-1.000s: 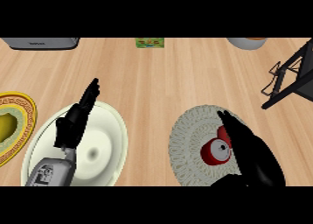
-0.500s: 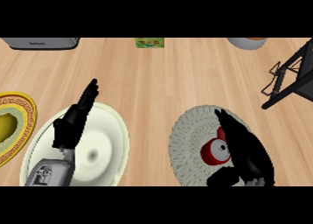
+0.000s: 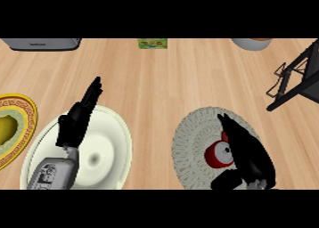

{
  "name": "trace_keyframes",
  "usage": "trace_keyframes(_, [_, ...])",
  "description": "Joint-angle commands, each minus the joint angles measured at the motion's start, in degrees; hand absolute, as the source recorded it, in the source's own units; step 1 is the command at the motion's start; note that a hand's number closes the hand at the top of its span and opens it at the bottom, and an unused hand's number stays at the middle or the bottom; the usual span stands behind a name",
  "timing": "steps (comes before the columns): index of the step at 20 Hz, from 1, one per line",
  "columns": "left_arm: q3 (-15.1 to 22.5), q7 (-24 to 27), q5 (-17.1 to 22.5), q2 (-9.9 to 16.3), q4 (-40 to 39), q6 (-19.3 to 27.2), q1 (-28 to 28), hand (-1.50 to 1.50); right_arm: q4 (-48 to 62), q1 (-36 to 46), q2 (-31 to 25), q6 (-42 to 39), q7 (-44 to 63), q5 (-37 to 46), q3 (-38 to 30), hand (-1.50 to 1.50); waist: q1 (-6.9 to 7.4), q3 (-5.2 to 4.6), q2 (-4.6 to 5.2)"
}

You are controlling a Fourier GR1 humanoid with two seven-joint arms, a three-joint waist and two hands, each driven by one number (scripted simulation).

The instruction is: Pick the can from the placemat and place it in the tiered shelf

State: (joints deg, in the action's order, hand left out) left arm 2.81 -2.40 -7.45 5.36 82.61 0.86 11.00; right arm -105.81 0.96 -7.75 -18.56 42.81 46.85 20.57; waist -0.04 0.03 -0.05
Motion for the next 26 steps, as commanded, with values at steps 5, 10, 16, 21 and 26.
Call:
trace_keyframes(5, [-0.62,1.37,-1.05,-0.62,0.32,-0.13,-2.33,0.00,2.19,-1.33,0.11,-2.53,-3.29,1.08,0.76,1.50,0.01,-0.03,0.03])
trace_keyframes(10, [-3.15,-1.63,1.84,1.33,0.89,-3.39,1.75,0.00,5.49,-1.00,-4.08,0.53,-10.85,4.60,0.29,1.50,-0.08,-0.03,0.06])
trace_keyframes(16, [0.16,0.54,-1.67,-1.06,2.53,-0.67,-3.81,0.00,9.90,3.78,7.38,7.72,6.41,11.38,-0.84,1.50,0.66,-0.04,0.10])
trace_keyframes(21, [-0.68,1.35,-0.57,-0.94,-0.55,-1.87,-0.60,0.00,18.31,12.47,7.65,17.96,20.43,12.53,-5.28,1.50,1.21,-0.04,0.45])
trace_keyframes(26, [-1.70,2.71,-0.03,-0.25,-1.27,-2.58,-0.47,0.00,20.33,18.97,7.72,26.32,22.32,11.40,-4.18,1.50,0.62,-0.04,0.17])
